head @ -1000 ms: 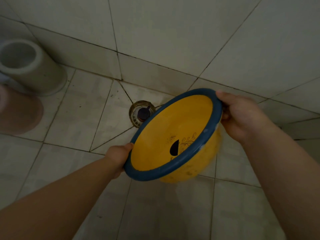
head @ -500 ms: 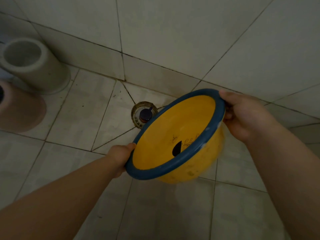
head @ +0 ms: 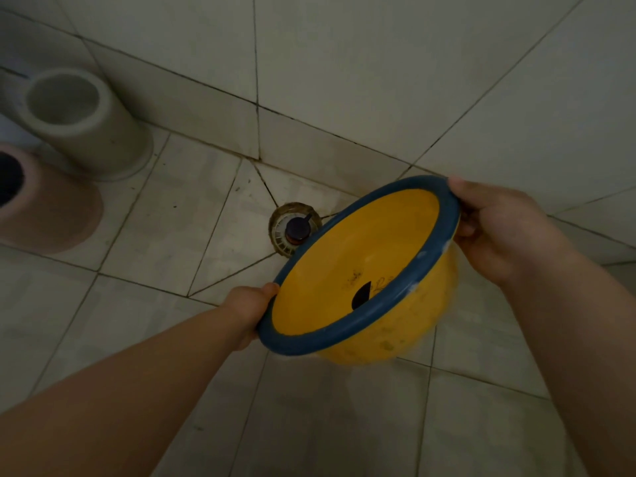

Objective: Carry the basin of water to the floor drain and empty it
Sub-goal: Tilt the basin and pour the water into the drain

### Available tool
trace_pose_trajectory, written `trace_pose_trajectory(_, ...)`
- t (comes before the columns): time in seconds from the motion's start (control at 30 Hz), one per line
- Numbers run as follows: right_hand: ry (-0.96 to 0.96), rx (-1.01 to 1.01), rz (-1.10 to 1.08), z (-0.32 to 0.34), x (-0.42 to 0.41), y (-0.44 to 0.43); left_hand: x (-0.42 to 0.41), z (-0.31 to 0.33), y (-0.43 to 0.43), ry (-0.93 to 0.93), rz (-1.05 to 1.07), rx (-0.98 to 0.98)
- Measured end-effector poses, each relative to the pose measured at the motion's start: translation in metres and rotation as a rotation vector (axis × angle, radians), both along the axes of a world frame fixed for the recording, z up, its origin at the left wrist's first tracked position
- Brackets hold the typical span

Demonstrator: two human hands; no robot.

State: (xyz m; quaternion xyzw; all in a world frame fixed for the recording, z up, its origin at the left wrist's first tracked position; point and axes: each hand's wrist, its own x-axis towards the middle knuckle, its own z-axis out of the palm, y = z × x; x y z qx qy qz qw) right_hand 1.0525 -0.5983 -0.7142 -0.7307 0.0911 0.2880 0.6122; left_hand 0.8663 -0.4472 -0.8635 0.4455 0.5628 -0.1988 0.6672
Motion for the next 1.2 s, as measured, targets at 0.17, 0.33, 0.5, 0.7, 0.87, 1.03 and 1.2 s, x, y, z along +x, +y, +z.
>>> trace_pose_trajectory(0.17, 0.020, 0.015, 0.009, 0.000, 0.001, 0.000, 0.001, 0.001, 0.000, -0.006, 0.017, -0.009)
trace_pose_trajectory(0.33, 0.018, 0.018, -0.004, 0.001, 0.001, 0.003, 0.003, 0.002, -0.001, -0.006, 0.014, -0.009)
trace_pose_trajectory(0.5, 0.006, 0.020, -0.010, 0.001, 0.001, 0.006, 0.003, 0.000, 0.000, 0.001, 0.016, -0.015)
trace_pose_trajectory(0.7, -0.012, 0.023, -0.017, 0.002, 0.003, 0.011, 0.004, -0.002, -0.001, 0.003, 0.000, -0.018)
trace_pose_trajectory(0.87, -0.023, 0.023, -0.013, 0.005, 0.003, 0.015, 0.004, -0.004, -0.001, -0.008, -0.014, -0.019)
trace_pose_trajectory(1.03, -0.019, 0.022, 0.006, 0.007, 0.003, 0.021, 0.006, -0.003, -0.002, -0.019, -0.020, -0.020)
trace_pose_trajectory(1.2, -0.032, 0.009, 0.034, 0.010, 0.004, 0.026, 0.008, -0.001, -0.003, -0.022, -0.015, -0.029)
